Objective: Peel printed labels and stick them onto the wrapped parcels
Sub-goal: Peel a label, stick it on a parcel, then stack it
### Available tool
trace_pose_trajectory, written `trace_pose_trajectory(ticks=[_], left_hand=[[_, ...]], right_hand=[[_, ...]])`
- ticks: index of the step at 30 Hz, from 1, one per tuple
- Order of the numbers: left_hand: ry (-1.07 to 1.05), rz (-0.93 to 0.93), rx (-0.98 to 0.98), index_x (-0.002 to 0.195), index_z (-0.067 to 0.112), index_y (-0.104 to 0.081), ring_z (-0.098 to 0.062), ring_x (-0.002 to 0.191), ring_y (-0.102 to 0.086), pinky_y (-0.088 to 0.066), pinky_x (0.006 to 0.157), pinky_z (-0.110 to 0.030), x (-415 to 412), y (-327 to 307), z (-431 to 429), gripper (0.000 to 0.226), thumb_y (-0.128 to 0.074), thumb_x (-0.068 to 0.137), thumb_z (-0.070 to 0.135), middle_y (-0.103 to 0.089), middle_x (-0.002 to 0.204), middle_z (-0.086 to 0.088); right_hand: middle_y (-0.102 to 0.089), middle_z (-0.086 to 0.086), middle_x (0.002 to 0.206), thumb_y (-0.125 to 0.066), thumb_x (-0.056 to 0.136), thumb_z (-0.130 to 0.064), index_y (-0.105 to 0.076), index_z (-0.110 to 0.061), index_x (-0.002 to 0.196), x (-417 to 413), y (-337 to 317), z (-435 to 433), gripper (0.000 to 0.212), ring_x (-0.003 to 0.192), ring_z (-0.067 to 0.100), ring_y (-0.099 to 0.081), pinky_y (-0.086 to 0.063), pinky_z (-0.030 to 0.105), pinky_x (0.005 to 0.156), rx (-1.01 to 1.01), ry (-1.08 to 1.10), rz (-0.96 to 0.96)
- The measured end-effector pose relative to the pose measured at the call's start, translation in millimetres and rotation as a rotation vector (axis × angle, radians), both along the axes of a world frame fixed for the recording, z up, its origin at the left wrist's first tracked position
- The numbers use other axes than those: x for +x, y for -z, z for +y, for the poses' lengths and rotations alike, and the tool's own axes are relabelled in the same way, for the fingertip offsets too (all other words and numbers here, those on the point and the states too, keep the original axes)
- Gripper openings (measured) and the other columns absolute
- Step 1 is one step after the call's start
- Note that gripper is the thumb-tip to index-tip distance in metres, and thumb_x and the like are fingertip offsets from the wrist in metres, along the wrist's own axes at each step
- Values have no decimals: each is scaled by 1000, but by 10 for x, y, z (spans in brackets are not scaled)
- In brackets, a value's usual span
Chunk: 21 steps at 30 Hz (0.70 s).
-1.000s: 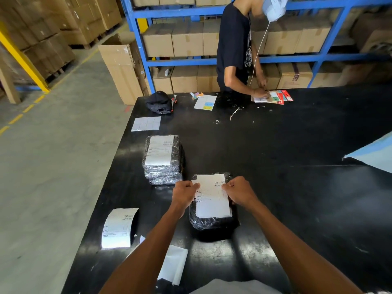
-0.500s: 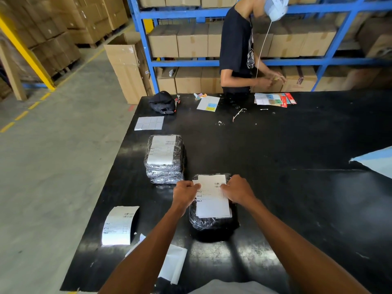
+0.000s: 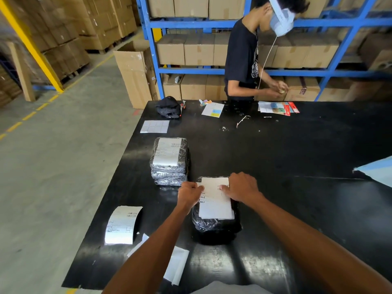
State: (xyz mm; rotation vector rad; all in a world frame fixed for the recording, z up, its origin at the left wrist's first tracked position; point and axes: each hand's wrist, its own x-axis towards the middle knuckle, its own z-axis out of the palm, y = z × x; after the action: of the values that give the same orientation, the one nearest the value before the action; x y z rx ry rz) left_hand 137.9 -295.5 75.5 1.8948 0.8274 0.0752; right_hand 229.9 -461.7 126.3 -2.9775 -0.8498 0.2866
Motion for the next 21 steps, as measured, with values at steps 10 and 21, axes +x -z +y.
trace_pose_trajectory(ticks=[10, 21], left_hand=[[38, 22, -5, 68, 3, -67, -11, 46, -56, -43, 45, -19, -66, -85, 4, 35, -62, 96, 23, -65, 61, -6], [419, 330, -432, 110, 4, -71, -6, 50, -46, -36, 53, -17, -799, -118, 367, 26, -64, 97, 25, -64, 72, 0]], right_hand=[[14, -18, 169, -12, 108, -52, 2, -34, 163, -123, 465, -34, 59, 156, 14, 18, 6, 68, 120, 37, -334, 219], [22, -17, 167, -8, 99, -71, 12, -33, 161, -159, 548, -33, 75, 155, 15, 23, 12, 71, 117, -6, -330, 153]])
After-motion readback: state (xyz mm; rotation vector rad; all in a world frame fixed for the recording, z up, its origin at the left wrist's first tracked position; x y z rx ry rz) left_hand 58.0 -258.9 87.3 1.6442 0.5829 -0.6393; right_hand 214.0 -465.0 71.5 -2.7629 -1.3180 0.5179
